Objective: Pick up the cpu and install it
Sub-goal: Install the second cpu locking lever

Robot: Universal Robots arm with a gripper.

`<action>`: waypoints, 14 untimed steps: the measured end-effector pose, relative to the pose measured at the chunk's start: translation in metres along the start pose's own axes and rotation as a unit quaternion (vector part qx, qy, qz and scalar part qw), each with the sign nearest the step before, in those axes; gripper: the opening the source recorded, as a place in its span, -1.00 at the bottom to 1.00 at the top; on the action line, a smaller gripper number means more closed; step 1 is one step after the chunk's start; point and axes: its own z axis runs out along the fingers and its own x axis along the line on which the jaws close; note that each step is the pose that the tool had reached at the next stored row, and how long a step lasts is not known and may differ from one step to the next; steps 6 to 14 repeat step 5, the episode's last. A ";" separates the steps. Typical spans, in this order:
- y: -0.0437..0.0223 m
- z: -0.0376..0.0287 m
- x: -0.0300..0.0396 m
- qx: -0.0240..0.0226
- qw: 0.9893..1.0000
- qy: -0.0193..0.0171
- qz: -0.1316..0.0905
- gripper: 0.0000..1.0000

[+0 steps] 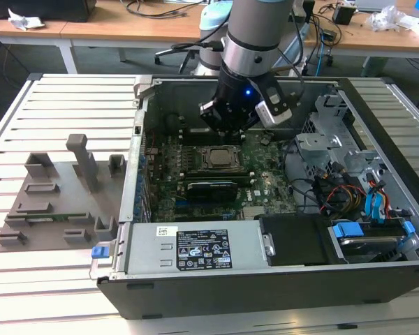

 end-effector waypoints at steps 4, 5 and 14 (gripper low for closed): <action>0.0000 -0.0002 0.0000 0.000 1.000 0.000 0.000 -0.79; 0.0000 -0.0002 0.0000 0.000 1.000 0.000 0.000 -0.79; 0.0000 -0.0002 0.0000 0.000 1.000 0.000 0.000 -0.79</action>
